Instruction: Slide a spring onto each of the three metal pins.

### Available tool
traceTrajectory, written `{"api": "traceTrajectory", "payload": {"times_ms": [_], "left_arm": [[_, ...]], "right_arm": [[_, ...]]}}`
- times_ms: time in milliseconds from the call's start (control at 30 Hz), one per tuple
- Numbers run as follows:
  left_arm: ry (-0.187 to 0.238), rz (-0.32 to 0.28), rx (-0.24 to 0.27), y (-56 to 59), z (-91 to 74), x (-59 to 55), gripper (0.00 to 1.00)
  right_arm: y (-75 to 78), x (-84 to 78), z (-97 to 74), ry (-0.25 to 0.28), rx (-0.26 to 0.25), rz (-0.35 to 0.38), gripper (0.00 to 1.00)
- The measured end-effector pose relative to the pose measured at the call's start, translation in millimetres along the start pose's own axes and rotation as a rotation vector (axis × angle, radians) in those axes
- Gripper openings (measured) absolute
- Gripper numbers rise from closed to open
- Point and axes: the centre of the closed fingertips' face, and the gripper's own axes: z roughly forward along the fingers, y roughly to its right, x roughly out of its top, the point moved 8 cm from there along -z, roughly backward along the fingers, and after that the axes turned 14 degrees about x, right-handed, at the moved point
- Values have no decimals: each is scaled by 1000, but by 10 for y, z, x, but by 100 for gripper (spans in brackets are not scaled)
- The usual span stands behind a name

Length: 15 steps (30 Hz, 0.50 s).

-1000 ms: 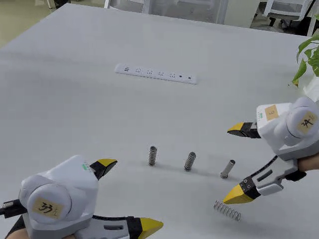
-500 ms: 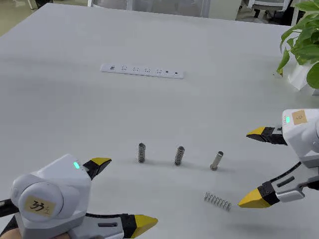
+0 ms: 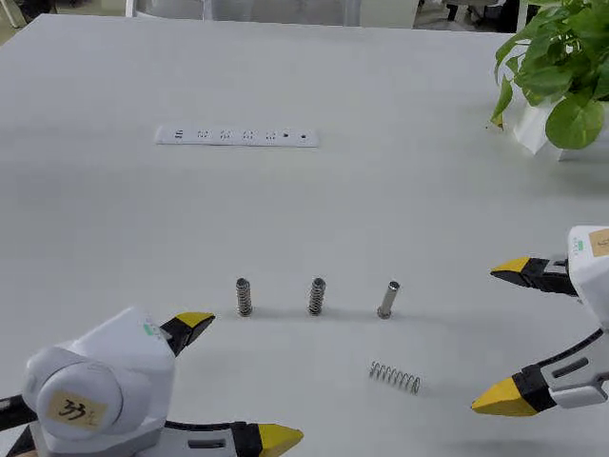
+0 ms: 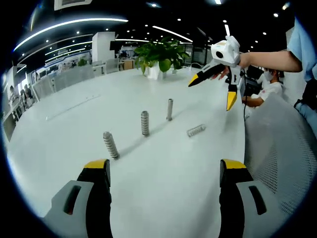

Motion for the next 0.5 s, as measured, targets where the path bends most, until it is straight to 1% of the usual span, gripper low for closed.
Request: {"api": "traceTrajectory", "payload": {"times_ms": [267,400,500], "left_arm": [[2,41,-71,142,158,90,89],[13,81,-111,212,248,158,87],[10,120,-149,270,322,193,85]], "right_arm": [[-40,-104,-71,14,-23,32,99],[-53,-122,-80,19,-29,40,99],[-69,-130,-83,24,-32,45,99]]}}
